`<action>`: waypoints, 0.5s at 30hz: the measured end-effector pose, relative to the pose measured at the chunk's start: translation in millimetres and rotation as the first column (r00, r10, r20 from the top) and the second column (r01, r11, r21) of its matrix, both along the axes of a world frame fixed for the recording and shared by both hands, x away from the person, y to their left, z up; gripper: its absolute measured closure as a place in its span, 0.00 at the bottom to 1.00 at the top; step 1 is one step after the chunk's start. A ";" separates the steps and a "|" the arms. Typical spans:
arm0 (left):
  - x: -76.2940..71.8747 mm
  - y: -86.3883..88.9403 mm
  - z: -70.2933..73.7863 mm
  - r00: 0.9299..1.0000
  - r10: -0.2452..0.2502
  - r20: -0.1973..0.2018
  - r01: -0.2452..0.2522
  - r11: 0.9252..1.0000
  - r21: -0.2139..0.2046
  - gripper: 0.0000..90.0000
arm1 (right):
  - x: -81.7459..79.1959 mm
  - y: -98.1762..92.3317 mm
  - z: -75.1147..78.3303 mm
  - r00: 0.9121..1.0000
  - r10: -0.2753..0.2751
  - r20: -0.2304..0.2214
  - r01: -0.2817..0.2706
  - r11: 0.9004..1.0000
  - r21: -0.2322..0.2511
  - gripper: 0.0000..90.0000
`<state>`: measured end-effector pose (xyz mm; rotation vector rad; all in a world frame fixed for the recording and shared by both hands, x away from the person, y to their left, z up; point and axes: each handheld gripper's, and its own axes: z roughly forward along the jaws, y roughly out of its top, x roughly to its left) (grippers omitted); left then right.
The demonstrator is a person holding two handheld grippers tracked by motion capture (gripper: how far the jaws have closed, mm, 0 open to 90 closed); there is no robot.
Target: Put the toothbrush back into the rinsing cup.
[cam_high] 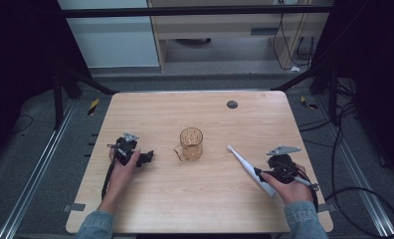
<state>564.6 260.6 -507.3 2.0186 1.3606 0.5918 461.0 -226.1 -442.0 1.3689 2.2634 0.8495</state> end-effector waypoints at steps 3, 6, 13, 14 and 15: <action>1.7 -0.6 0.0 1.000 0.003 0.000 -0.003 1.000 -0.001 0.00 | 5.0 10.8 0.7 0.999 0.031 -0.015 -0.032 0.999 -0.043 0.46; 2.3 -0.7 0.1 1.000 0.003 -0.001 -0.003 1.000 0.000 0.00 | 8.6 19.6 3.0 0.998 0.046 -0.038 -0.048 0.996 -0.072 0.47; 2.1 -1.0 0.0 1.000 0.004 0.001 -0.004 1.000 -0.001 0.00 | 22.2 36.5 14.1 0.991 0.062 -0.118 -0.075 0.991 -0.111 0.50; 2.1 -1.0 0.0 1.000 0.004 0.001 -0.004 1.000 -0.001 0.00 | 25.1 40.0 15.4 0.989 0.058 -0.134 -0.077 0.987 -0.139 0.50; 2.1 -1.0 0.0 1.000 0.004 0.001 -0.004 1.000 -0.001 0.00 | 26.6 42.3 16.2 0.989 0.057 -0.139 -0.079 0.984 -0.162 0.50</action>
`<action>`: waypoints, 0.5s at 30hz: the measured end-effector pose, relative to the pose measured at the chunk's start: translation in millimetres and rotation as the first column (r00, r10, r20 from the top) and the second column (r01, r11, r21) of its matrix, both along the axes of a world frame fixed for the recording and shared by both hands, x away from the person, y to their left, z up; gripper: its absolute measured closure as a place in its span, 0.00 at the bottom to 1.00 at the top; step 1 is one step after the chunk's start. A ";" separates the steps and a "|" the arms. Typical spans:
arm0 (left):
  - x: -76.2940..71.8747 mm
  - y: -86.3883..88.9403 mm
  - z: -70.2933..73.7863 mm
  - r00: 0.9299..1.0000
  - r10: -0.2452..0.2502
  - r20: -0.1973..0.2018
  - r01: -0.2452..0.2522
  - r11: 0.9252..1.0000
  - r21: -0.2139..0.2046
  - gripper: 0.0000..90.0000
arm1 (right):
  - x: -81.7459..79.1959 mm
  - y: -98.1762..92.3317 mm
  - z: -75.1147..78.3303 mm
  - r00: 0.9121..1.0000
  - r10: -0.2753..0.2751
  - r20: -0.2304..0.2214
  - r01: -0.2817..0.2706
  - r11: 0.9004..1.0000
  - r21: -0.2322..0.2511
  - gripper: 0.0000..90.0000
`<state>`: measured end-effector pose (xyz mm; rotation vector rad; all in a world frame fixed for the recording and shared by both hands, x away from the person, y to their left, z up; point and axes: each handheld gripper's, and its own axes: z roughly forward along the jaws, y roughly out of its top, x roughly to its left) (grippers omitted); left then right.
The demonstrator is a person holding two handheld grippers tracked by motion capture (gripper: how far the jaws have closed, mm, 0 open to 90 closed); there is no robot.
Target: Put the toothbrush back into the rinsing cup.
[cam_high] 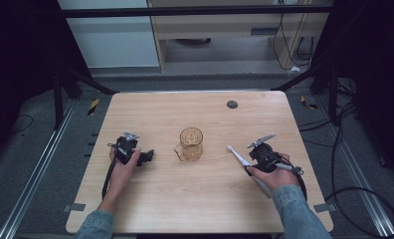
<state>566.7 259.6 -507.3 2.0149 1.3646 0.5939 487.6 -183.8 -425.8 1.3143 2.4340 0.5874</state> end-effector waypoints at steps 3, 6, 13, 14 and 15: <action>-0.1 0.2 0.0 1.000 -0.001 0.000 0.001 1.000 -0.001 0.00 | 5.5 8.6 2.5 1.000 0.013 -0.020 -0.014 1.000 -0.025 0.51; 0.3 0.2 0.1 1.000 -0.002 -0.003 0.002 1.000 -0.001 0.00 | 10.7 13.3 1.5 0.999 0.014 -0.035 -0.015 0.999 -0.031 0.54; 1.4 -0.2 0.2 1.000 -0.001 -0.003 0.001 1.000 0.000 0.00 | 20.9 16.7 -5.3 0.997 0.028 -0.065 -0.031 0.999 -0.041 0.60; 1.5 -0.2 0.1 1.000 -0.001 -0.003 0.001 1.000 -0.001 0.00 | 20.9 17.6 -5.7 0.997 0.027 -0.071 -0.030 0.999 -0.040 0.61; 1.5 -0.2 0.1 1.000 -0.001 -0.003 0.001 1.000 -0.001 0.00 | 21.3 18.3 -6.4 0.997 0.032 -0.074 -0.035 0.999 -0.041 0.61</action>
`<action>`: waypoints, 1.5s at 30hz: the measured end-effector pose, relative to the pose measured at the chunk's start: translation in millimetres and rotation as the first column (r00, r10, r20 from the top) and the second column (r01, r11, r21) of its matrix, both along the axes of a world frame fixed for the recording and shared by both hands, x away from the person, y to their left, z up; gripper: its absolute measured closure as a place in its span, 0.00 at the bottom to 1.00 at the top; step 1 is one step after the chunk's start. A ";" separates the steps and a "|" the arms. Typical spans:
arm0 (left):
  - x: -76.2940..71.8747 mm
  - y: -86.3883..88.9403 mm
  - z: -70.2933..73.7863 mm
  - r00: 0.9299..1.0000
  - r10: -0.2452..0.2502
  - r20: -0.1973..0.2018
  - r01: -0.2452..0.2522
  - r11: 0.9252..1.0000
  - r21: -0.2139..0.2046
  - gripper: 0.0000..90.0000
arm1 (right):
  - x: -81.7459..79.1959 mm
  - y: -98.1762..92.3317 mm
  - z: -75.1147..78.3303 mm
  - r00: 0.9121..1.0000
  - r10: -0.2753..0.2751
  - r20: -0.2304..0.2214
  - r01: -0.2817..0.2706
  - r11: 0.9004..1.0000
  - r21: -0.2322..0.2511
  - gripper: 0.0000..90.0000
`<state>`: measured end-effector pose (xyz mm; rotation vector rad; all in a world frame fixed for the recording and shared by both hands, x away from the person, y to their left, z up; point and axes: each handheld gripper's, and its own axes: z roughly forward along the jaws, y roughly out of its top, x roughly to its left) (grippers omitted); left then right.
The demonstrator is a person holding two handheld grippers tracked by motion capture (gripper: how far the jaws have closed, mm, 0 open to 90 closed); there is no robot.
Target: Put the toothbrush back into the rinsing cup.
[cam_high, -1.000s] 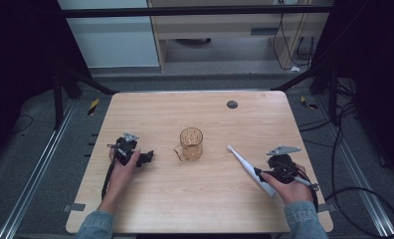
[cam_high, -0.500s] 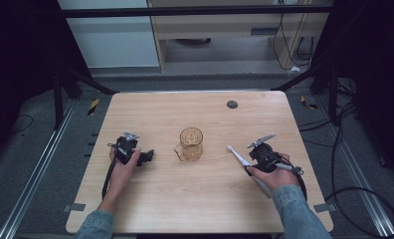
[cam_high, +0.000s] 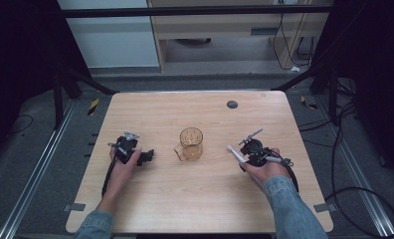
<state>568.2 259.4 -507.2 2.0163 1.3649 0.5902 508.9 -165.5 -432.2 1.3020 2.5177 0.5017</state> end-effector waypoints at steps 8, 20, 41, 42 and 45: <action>0.4 0.0 -0.2 1.000 -0.001 0.002 0.001 1.000 -0.001 0.00 | 3.1 4.7 -2.7 1.000 0.003 -0.011 -0.004 0.999 -0.032 0.59; 0.4 0.0 -0.2 1.000 -0.002 0.002 0.002 1.000 -0.001 0.00 | 21.7 0.0 -23.5 0.995 -0.030 -0.099 0.022 0.997 -0.080 0.61; 0.5 -0.1 -0.2 1.000 -0.005 0.002 0.005 1.000 -0.001 0.00 | 30.1 -5.1 -34.0 0.988 -0.054 -0.148 0.044 0.997 -0.070 0.67; 0.5 -0.1 -0.2 1.000 -0.005 0.002 0.005 1.000 -0.001 0.00 | 30.5 -4.7 -34.5 0.987 -0.060 -0.152 0.049 0.996 -0.072 0.67; 0.6 -0.1 -0.2 1.000 -0.006 0.002 0.006 1.000 -0.001 0.00 | 30.6 -4.2 -35.0 0.985 -0.064 -0.158 0.054 0.996 -0.068 0.69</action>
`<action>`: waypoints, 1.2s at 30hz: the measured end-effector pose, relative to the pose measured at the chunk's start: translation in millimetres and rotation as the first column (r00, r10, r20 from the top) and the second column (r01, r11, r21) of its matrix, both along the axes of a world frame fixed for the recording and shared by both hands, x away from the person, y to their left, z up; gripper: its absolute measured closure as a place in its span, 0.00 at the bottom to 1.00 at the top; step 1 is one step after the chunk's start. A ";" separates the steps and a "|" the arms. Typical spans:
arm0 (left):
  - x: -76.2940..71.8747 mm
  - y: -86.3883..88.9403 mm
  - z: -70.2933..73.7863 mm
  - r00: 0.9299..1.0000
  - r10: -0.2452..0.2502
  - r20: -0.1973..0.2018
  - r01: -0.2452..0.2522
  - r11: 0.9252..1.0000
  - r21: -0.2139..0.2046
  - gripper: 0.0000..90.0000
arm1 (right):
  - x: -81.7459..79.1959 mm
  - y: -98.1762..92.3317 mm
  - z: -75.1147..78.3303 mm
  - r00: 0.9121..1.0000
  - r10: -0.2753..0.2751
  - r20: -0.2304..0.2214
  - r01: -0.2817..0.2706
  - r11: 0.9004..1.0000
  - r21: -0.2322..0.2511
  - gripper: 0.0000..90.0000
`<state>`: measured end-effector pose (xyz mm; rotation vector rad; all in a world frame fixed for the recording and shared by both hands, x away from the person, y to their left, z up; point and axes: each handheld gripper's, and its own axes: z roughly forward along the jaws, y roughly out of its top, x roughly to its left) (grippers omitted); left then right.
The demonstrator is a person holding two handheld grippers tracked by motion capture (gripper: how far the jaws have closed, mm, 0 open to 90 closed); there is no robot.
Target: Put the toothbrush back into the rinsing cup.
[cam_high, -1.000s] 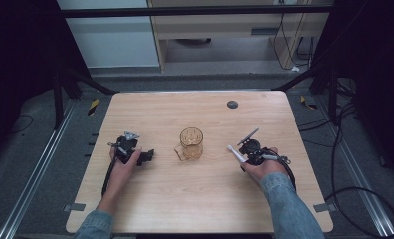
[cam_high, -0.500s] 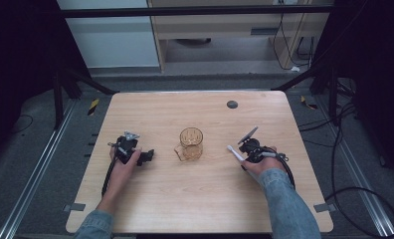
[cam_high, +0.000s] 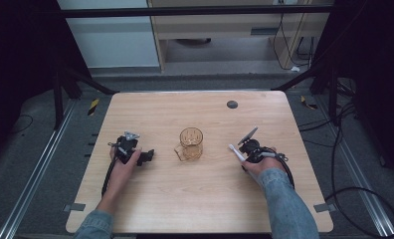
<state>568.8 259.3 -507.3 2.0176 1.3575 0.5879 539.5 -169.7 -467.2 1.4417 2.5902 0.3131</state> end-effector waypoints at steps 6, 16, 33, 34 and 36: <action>0.0 0.0 0.0 1.000 -0.001 0.000 0.001 1.000 0.000 0.00 | 1.1 -1.5 0.3 1.000 0.003 -0.005 -0.003 1.000 0.010 0.74; 0.1 -0.1 0.0 1.000 -0.004 0.000 0.004 1.000 0.000 0.00 | 0.5 -4.1 9.3 1.000 -0.007 0.005 0.007 0.999 0.047 0.75; -0.1 -0.1 0.1 1.000 -0.006 -0.001 0.006 1.000 -0.001 0.00 | -16.2 -15.7 57.6 0.991 -0.035 0.129 0.013 0.986 0.168 0.75; -0.1 -0.1 0.1 1.000 -0.006 -0.001 0.006 1.000 -0.001 0.00 | -17.4 -16.2 60.1 0.990 -0.031 0.138 0.007 0.985 0.173 0.75; -0.1 -0.2 0.1 1.000 -0.006 -0.001 0.006 1.000 -0.001 0.00 | -18.3 -16.5 62.5 0.989 -0.032 0.148 0.006 0.985 0.174 0.75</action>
